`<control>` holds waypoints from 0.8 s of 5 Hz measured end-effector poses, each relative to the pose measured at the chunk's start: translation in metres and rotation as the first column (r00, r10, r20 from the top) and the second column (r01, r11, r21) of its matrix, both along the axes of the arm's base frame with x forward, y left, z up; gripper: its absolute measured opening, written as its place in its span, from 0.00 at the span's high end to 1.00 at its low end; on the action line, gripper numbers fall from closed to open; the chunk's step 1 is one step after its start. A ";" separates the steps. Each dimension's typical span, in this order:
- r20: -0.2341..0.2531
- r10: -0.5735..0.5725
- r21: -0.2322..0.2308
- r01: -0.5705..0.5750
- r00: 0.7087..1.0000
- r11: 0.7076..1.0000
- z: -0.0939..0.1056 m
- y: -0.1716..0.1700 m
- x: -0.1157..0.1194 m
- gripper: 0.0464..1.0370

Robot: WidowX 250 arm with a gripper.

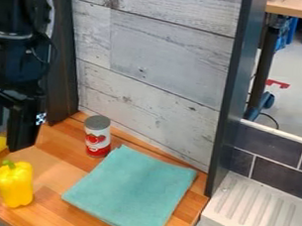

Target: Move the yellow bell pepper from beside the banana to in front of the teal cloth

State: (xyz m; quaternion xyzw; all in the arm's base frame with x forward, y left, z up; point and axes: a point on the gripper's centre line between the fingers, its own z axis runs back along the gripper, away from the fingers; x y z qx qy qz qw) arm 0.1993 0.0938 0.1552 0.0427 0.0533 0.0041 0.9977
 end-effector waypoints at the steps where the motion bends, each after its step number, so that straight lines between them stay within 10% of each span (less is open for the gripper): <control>1: -0.018 0.000 -0.013 0.000 1.000 1.000 -0.005 -0.001 -0.001 0.04; 4: 0.043 -0.022 -0.082 0.025 0.999 0.996 -0.025 0.039 0.023 0.04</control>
